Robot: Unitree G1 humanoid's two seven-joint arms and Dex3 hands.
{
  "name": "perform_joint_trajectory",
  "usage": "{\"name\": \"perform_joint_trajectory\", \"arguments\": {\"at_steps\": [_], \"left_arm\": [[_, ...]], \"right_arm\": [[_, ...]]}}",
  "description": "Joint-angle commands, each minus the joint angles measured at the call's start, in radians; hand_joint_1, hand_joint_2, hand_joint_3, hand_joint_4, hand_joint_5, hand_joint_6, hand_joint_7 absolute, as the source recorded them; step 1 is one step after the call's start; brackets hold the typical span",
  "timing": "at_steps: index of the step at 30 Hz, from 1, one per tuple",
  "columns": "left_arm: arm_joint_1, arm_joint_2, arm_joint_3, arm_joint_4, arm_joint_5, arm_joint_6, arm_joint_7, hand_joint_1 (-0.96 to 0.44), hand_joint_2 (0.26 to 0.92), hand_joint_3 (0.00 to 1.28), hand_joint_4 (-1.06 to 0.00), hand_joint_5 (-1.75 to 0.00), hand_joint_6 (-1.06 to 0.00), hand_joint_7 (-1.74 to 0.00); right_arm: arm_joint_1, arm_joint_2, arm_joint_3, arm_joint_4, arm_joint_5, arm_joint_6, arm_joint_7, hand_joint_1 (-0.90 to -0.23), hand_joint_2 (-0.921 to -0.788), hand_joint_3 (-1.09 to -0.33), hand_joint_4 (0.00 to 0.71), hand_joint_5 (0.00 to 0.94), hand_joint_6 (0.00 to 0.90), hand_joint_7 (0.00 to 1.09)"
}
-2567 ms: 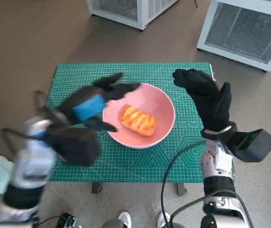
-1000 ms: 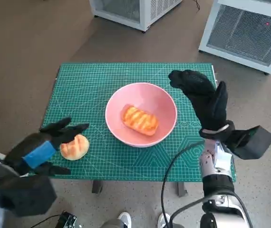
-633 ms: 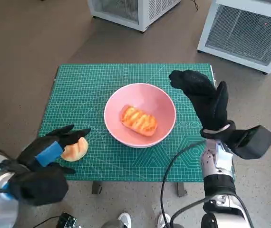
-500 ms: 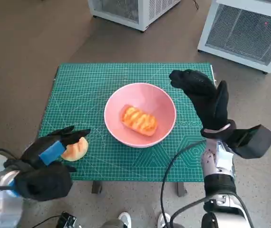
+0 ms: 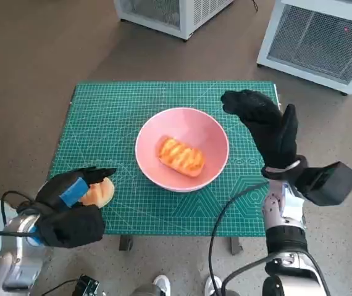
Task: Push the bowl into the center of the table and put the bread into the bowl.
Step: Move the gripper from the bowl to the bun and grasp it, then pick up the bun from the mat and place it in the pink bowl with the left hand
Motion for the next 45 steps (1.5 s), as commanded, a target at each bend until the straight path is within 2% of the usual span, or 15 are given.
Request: {"name": "perform_joint_trajectory", "arguments": {"at_steps": [1,2,3,4,7,12,21,30,33,45], "left_arm": [[-0.018,0.017,-0.017,0.059,0.035,-0.026,0.028,0.13,0.908,0.07,-0.71,-0.51,-0.76,-0.33],[-0.02,0.02,-0.018,0.069,0.038,-0.031,0.033,0.08,0.913,0.1,-0.67,-0.79,-0.67,-0.66],[-0.021,0.021,-0.019,0.076,0.04,-0.035,0.036,0.05,0.916,0.12,-0.66,-0.97,-0.62,-0.85],[-0.022,0.023,-0.019,0.083,0.042,-0.039,0.038,0.04,0.917,0.12,-0.66,-1.08,-0.58,-0.97],[-0.023,0.027,-0.018,0.095,0.045,-0.048,0.044,0.01,0.919,0.11,-0.67,-1.21,-0.59,-1.07],[-0.023,0.032,-0.013,0.107,0.038,-0.059,0.05,0.0,0.919,0.09,-0.67,-1.25,-0.61,-1.11],[-0.026,0.036,0.001,0.086,0.023,-0.049,0.032,0.0,0.92,0.07,-0.67,-1.22,-0.64,-1.13],[-0.033,0.039,0.05,-0.061,-0.003,-0.001,-0.028,0.0,0.92,0.07,-0.68,-1.21,-0.63,-1.14],[-0.041,0.036,0.073,-0.12,-0.01,0.011,-0.044,0.0,0.92,0.05,-0.71,-1.17,-0.64,-1.13],[-0.156,0.006,0.116,-0.292,-0.027,0.018,-0.046,0.0,0.917,0.03,-0.76,-1.09,-0.66,-1.14]], "right_arm": [[0.027,-0.001,0.001,0.001,-0.004,0.004,0.001,-0.71,-0.921,-0.769,0.179,0.0,-0.001,0.57],[0.028,-0.001,0.001,0.001,-0.004,0.004,0.0,-0.709,-0.921,-0.77,0.179,0.0,-0.001,0.57],[0.028,-0.001,0.001,0.001,-0.005,0.004,0.0,-0.709,-0.921,-0.77,0.179,0.0,-0.001,0.57],[0.028,-0.001,0.001,0.001,-0.004,0.005,0.0,-0.708,-0.921,-0.771,0.178,0.0,-0.001,0.57],[0.028,-0.001,0.0,0.004,-0.002,0.007,0.001,-0.708,-0.921,-0.772,0.177,0.0,-0.001,0.57],[0.029,0.002,0.0,0.004,-0.001,0.009,0.0,-0.709,-0.921,-0.772,0.176,0.0,-0.001,0.57],[0.029,0.004,-0.001,0.005,0.002,0.011,0.002,-0.71,-0.921,-0.772,0.176,0.0,-0.001,0.56],[0.029,0.003,-0.004,0.003,0.007,0.018,0.004,-0.71,-0.921,-0.772,0.175,0.0,-0.001,0.56],[0.028,0.002,-0.005,0.005,0.007,0.018,0.005,-0.71,-0.921,-0.772,0.175,0.0,-0.001,0.56],[0.016,0.001,-0.005,0.018,0.003,0.014,0.005,-0.71,-0.921,-0.772,0.175,0.0,-0.001,0.56]]}}
